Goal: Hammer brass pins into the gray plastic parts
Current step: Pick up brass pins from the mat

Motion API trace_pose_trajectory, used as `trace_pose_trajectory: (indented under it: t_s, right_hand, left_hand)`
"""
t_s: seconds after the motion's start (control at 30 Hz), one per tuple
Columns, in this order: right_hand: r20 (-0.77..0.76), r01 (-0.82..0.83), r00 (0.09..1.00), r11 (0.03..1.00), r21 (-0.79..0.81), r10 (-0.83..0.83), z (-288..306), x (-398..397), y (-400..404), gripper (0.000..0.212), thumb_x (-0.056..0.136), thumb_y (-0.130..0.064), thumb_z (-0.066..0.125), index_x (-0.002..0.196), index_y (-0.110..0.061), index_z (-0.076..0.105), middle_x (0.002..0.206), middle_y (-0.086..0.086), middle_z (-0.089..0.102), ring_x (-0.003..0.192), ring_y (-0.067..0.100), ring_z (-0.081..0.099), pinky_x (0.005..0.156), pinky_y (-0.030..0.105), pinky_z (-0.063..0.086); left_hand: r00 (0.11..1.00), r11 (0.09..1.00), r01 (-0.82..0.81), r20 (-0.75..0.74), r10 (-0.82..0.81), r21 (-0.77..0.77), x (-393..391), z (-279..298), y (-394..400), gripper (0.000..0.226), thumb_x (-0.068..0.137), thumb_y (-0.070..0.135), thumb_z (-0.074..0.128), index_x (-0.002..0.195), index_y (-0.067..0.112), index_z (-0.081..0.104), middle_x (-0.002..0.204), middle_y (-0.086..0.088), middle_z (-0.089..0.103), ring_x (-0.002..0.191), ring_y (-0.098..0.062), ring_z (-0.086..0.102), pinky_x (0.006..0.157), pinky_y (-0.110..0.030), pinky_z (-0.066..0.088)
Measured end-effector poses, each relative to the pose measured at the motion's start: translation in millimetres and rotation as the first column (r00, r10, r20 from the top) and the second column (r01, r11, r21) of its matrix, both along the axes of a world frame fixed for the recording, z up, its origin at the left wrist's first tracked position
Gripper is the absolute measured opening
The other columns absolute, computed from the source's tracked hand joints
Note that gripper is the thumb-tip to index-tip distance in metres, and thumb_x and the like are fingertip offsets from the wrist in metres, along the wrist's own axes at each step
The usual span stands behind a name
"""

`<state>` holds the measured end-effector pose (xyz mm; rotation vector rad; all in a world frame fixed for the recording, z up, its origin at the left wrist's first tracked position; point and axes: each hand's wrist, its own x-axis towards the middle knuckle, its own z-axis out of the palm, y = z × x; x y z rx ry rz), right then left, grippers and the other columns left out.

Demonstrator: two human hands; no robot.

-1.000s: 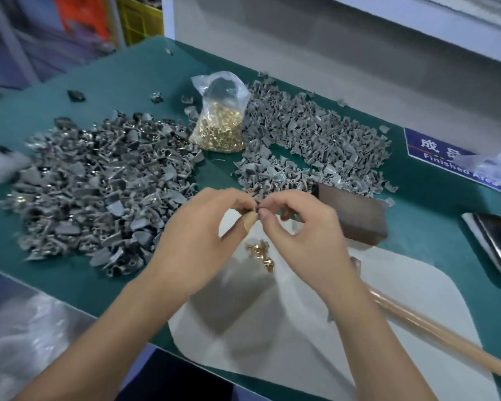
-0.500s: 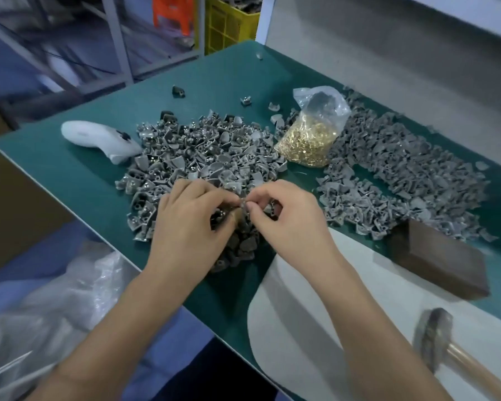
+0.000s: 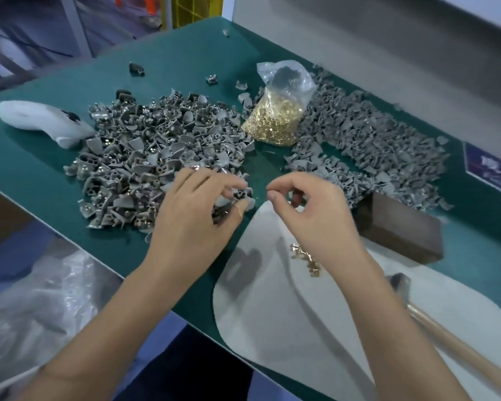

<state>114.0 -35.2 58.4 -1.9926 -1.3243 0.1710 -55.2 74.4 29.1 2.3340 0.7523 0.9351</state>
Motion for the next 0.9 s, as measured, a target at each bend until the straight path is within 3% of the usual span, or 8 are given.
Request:
trace_pose_trajectory:
  t_s: [0.23,0.37,0.57,0.67,0.8,0.9]
  right_hand:
    - [0.029,0.081,0.997,0.981,-0.175,-0.077,3,32,-86,0.013,0.090,-0.018,0.074,0.088,-0.030,0.074,0.085,-0.017,0.069,0.077,0.013,0.059,0.075,0.039,0.053]
    - [0.025,0.052,0.999,0.968,-0.245,-0.047,-1,31,-117,0.008,0.088,-0.025,0.078,0.091,-0.032,0.077,0.086,-0.019,0.069,0.079,0.009,0.058,0.074,0.038,0.052]
    - [0.021,0.056,0.998,0.963,-0.264,-0.052,-17,17,-126,0.026,0.075,-0.058,0.077,0.094,-0.041,0.075,0.093,-0.021,0.065,0.095,0.001,0.061,0.076,0.037,0.052]
    - [0.046,0.069,0.997,0.975,-0.212,-0.061,-23,16,-126,0.012,0.082,-0.043,0.078,0.093,-0.038,0.076,0.092,-0.018,0.065,0.093,0.002,0.063,0.077,0.037,0.053]
    - [0.115,0.095,0.991,0.974,-0.208,-0.072,-23,13,-124,0.007,0.085,-0.033,0.079,0.091,-0.036,0.077,0.089,-0.016,0.066,0.090,0.002,0.060,0.076,0.017,0.046]
    - [0.167,0.086,0.985,0.968,-0.237,-0.046,-20,11,-123,0.005,0.089,-0.032,0.074,0.092,-0.035,0.077,0.089,-0.015,0.066,0.092,0.004,0.059,0.070,0.022,0.043]
  left_hand:
    - [0.979,0.965,0.161,-0.089,-0.182,-0.209,35,-16,-54,0.012,0.093,0.034,0.063,0.103,0.039,0.068,0.098,0.018,0.059,0.084,0.001,0.054,0.073,-0.029,0.049]
    - [0.952,0.978,0.198,-0.223,-0.207,-0.064,41,-22,-61,0.014,0.093,0.036,0.067,0.105,0.034,0.073,0.097,0.015,0.062,0.098,-0.010,0.060,0.074,-0.030,0.049]
    - [0.945,0.971,0.224,-0.226,-0.238,-0.086,40,-23,-59,0.017,0.093,0.035,0.067,0.109,0.036,0.074,0.098,0.016,0.062,0.099,-0.008,0.060,0.078,-0.035,0.052]
    - [0.948,0.972,0.214,-0.220,-0.230,-0.093,40,-22,-60,0.017,0.093,0.037,0.066,0.108,0.036,0.074,0.098,0.017,0.061,0.099,-0.007,0.059,0.078,-0.034,0.052]
    - [0.945,0.975,0.203,-0.245,-0.218,-0.085,39,-23,-60,0.016,0.094,0.038,0.065,0.108,0.038,0.073,0.097,0.019,0.059,0.096,-0.004,0.057,0.073,-0.019,0.043]
    - [0.942,0.978,0.192,-0.264,-0.206,-0.080,39,-24,-61,0.019,0.094,0.038,0.064,0.112,0.038,0.073,0.099,0.020,0.058,0.096,0.002,0.054,0.072,-0.006,0.034]
